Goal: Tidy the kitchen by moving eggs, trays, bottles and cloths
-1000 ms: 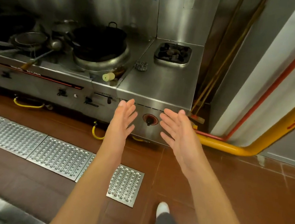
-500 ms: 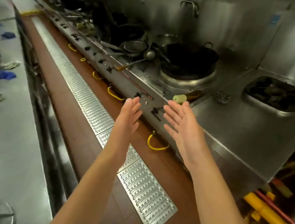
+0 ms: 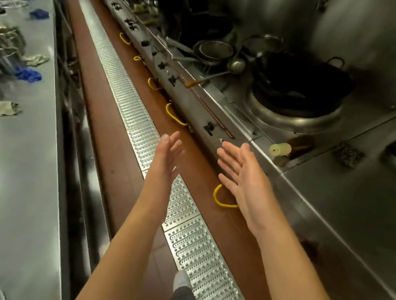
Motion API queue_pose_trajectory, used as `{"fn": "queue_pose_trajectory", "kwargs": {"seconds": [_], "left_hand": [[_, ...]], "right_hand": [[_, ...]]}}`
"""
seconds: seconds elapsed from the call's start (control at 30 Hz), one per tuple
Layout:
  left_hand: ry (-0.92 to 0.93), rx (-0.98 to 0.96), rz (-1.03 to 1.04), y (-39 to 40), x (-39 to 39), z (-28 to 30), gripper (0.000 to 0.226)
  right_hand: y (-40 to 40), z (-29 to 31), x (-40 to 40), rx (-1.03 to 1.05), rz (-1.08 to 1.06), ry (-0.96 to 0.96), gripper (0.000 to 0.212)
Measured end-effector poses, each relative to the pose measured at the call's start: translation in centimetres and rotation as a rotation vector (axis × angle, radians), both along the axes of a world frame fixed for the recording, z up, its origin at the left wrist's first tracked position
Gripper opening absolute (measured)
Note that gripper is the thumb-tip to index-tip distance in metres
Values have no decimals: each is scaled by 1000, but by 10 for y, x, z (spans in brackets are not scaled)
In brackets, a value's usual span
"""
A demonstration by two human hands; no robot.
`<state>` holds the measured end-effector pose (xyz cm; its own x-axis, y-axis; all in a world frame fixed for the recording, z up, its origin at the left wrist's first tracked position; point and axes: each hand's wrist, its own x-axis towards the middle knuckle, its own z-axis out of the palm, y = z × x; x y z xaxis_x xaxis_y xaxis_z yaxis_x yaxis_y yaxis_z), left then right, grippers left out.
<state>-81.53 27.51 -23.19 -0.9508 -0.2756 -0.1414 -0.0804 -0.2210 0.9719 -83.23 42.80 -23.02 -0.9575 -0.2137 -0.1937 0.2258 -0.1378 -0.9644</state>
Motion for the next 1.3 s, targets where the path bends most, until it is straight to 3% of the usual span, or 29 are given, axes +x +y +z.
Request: {"fn": "queue_pose_trajectory", "kwargs": {"seconds": [0.13,0.3,0.5,0.63,0.83,0.9,1.1,1.23,1.3], "left_hand": [[15,22,-89,-8,-70,1,59],[70,-30,-156,-33,-135,7,77],[59,-23,-71,-83,-180,7,75],[21,-23,45,-118,-204,0,71],[43,-76,256,-167,-236,10,84],[66,-88,335,-181,-251,21,70],[87,-106,596,-216,-285,42,78],[63,-150,727,-239,-284,49,74],[52,-160,789,-255,-280,50,74]], "right_hand": [[-12,6,-55,16,-92,-6,57],[-37,15,-110,40,-156,25,51],[-82,15,-165,30,-65,38,68],[-116,11,-206,19,34,16,80],[-175,5,-282,-65,224,-24,61],[-198,13,-309,-88,319,-7,53],[-264,37,-364,-186,566,1,70],[-304,34,-382,-181,708,-16,53],[-323,28,-387,-164,765,1,56]]}}
